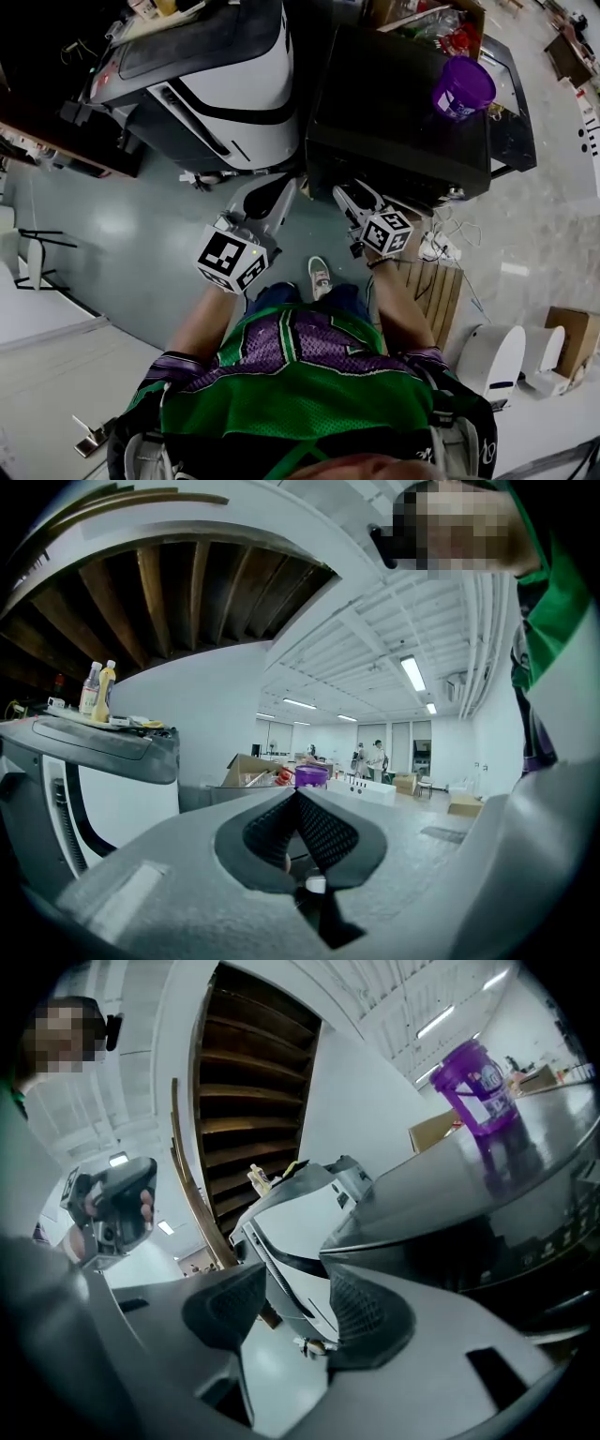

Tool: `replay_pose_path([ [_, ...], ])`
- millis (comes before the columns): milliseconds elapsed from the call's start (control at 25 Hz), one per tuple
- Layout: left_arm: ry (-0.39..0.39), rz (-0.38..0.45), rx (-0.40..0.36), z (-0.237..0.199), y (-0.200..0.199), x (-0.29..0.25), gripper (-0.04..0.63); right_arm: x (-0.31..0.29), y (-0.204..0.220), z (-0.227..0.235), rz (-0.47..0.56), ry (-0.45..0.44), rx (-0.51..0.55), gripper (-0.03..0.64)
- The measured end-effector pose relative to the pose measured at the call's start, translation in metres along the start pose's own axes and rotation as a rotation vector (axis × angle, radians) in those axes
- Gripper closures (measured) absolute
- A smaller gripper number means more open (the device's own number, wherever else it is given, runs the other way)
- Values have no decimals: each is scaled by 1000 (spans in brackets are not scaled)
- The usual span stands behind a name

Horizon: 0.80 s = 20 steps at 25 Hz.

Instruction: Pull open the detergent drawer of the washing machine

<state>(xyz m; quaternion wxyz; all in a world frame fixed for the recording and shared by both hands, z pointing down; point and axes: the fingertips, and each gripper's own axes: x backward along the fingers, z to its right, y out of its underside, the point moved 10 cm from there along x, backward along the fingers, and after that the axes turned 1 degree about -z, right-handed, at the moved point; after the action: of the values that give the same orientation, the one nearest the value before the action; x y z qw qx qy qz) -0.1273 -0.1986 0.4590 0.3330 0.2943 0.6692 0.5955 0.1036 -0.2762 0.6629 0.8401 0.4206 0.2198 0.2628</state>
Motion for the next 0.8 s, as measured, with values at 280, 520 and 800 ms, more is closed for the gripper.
replay_pose_path([
  [280,-5,-55,-2,-7,4,-19,578,-31,31,52,-13,4,-150,416],
  [520,24,-89,45,-14,4,-28,578,-54,57,82,-26,26,-248,416],
  [800,17,-130,15,-20,-1,-31,578,-84,69,105,-45,1,-276,414],
])
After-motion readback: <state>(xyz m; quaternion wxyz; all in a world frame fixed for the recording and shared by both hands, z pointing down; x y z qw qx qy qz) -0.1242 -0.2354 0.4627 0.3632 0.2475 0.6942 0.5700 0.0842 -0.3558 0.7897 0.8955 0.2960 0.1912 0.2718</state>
